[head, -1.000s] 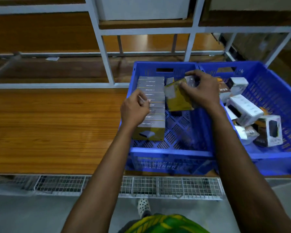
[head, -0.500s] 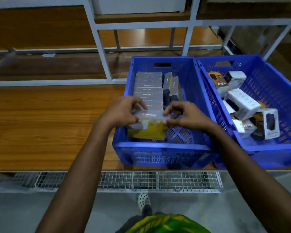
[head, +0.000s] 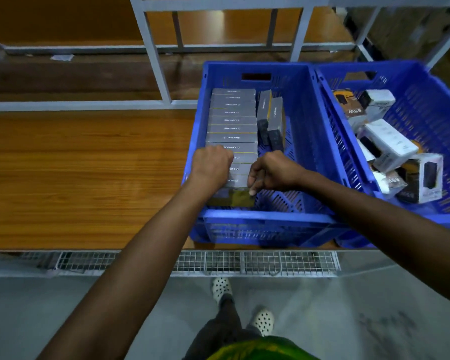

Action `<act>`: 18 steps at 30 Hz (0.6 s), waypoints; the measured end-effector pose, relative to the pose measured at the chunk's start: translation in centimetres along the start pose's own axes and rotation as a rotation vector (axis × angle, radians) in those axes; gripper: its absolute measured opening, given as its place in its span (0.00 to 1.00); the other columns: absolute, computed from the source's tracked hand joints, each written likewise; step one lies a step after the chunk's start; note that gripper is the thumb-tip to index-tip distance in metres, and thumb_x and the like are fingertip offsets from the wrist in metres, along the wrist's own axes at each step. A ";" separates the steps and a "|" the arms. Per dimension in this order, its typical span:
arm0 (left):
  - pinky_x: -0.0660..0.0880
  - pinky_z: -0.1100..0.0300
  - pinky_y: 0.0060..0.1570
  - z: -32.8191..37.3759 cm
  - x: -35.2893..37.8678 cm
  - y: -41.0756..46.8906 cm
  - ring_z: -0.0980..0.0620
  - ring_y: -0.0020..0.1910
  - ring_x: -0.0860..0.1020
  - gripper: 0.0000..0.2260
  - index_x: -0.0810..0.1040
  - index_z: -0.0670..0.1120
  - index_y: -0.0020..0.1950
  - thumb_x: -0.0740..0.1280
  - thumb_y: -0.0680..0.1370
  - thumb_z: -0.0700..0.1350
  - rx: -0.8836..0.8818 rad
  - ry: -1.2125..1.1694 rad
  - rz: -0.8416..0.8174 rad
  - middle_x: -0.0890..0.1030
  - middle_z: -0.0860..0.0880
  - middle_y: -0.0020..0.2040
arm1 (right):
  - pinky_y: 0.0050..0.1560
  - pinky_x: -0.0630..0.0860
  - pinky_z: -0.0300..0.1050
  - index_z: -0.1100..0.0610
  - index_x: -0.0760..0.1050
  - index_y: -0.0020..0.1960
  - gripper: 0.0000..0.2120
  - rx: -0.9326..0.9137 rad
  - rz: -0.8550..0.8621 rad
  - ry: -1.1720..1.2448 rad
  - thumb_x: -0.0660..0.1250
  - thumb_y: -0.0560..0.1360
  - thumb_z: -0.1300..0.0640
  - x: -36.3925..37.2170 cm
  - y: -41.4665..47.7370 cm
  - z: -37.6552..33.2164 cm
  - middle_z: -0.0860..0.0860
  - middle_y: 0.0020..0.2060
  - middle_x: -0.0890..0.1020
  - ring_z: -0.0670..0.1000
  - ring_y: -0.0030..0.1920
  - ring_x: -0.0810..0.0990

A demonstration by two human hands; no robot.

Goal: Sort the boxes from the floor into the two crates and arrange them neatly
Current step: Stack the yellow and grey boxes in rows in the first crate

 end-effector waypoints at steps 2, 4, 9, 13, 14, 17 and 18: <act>0.76 0.50 0.55 0.5 -0.7 0.7 0.40 0.62 0.78 0.14 0.78 0.45 0.63 0.63 0.79 0.35 -0.019 -0.018 -0.029 0.79 0.43 0.61 | 0.43 0.77 0.36 0.55 0.86 0.42 0.08 0.027 0.024 0.055 0.83 0.66 0.57 0.2 -0.2 0.1 0.45 0.34 0.87 0.35 0.40 0.83; 0.76 0.49 0.55 1.0 -0.9 0.7 0.40 0.62 0.78 0.14 0.77 0.44 0.63 0.62 0.79 0.33 -0.016 -0.034 -0.053 0.79 0.42 0.61 | 0.40 0.76 0.33 0.56 0.86 0.41 0.10 0.061 0.011 0.129 0.84 0.64 0.56 0.1 -0.8 0.1 0.47 0.34 0.87 0.39 0.39 0.85; 0.76 0.48 0.58 1.3 0.0 -1.2 0.39 0.64 0.77 0.14 0.77 0.42 0.64 0.66 0.79 0.39 -0.160 -0.170 -0.066 0.78 0.40 0.63 | 0.44 0.85 0.54 0.63 0.82 0.41 0.18 0.266 0.414 0.533 0.77 0.73 0.47 -2.5 0.9 1.3 0.60 0.35 0.86 0.55 0.35 0.85; 0.77 0.46 0.57 0.8 -0.2 -1.8 0.37 0.62 0.78 0.17 0.77 0.40 0.62 0.72 0.74 0.42 -0.212 -0.270 -0.068 0.79 0.39 0.61 | 0.55 0.77 0.56 0.54 0.75 0.56 0.20 0.552 0.647 0.198 0.72 0.74 0.41 -3.9 5.3 3.6 0.58 0.60 0.78 0.63 0.58 0.79; 0.77 0.46 0.57 0.8 -0.2 -1.8 0.37 0.61 0.79 0.17 0.77 0.40 0.61 0.73 0.74 0.42 -0.212 -0.283 -0.065 0.79 0.39 0.60 | 0.55 0.76 0.57 0.54 0.72 0.61 0.23 0.586 0.610 0.163 0.72 0.74 0.41 -3.6 6.1 4.1 0.59 0.64 0.73 0.64 0.60 0.77; 0.77 0.47 0.57 0.6 0.1 -1.4 0.38 0.61 0.79 0.18 0.78 0.41 0.61 0.74 0.73 0.44 -0.213 -0.287 -0.081 0.79 0.40 0.60 | 0.50 0.73 0.59 0.52 0.66 0.64 0.23 0.597 0.614 0.132 0.70 0.76 0.44 -3.0 7.6 5.0 0.60 0.62 0.69 0.67 0.57 0.77; 0.77 0.48 0.56 0.5 0.1 -1.2 0.39 0.60 0.80 0.19 0.78 0.42 0.60 0.76 0.72 0.45 -0.218 -0.292 -0.090 0.80 0.41 0.60 | 0.49 0.73 0.58 0.52 0.65 0.63 0.22 0.588 0.611 0.125 0.70 0.76 0.45 -2.9 7.8 5.4 0.60 0.60 0.71 0.68 0.55 0.77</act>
Point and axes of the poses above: each hand's wrist, its own y-axis towards the middle knuckle, its own x-axis out of the palm, z = x × y, the point moved 1 cm from there along y, towards the middle knuckle
